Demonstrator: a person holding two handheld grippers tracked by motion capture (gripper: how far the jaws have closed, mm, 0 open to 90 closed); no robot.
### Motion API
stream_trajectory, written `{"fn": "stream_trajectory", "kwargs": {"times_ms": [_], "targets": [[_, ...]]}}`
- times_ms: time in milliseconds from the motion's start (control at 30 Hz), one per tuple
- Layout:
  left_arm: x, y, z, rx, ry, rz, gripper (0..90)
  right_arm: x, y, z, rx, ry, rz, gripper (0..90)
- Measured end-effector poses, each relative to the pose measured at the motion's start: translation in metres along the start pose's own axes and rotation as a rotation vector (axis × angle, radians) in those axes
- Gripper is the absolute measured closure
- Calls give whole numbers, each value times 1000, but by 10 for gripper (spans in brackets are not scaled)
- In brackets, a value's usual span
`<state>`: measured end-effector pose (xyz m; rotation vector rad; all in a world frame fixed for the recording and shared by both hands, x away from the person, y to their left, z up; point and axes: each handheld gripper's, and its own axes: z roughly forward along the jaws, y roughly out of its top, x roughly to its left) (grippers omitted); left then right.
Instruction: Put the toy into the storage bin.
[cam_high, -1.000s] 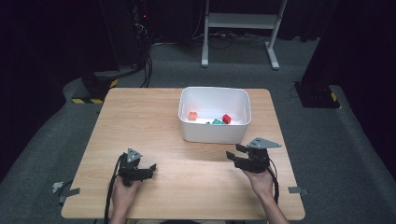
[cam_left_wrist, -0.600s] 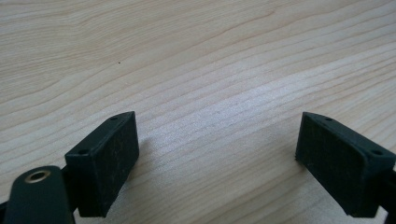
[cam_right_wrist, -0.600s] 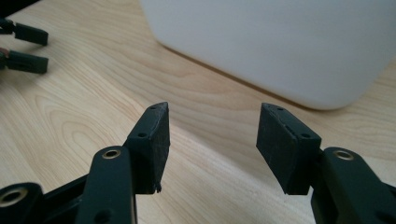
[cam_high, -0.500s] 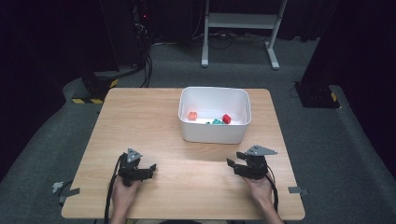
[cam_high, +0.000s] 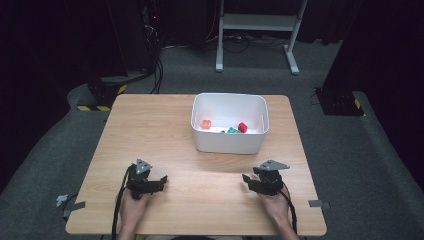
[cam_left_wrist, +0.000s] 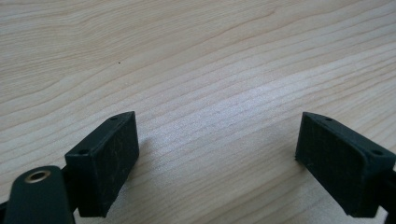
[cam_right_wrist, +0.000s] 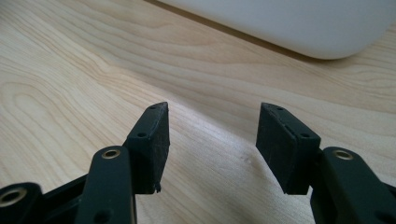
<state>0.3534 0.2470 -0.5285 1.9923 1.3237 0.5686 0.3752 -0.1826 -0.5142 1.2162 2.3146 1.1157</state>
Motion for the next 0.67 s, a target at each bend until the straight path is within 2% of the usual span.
{"fn": "stream_trajectory", "kwargs": {"times_ms": [267, 300, 400, 433, 667], "targets": [[0, 0, 0, 0, 0, 0, 131, 1, -6, 6, 20, -26, -15, 442], [0, 0, 0, 0, 0, 0, 131, 3, -6, 7, 24, -37, -36, 437], [0, 0, 0, 0, 0, 0, 131, 5, -6, 7, 27, -43, -51, 418], [0, 0, 0, 0, 0, 0, 131, 8, -6, 8, 34, -61, -84, 402], [0, 0, 0, 0, 1, 0, 131, 8, -6, 9, 37, -60, -82, 375]]}}
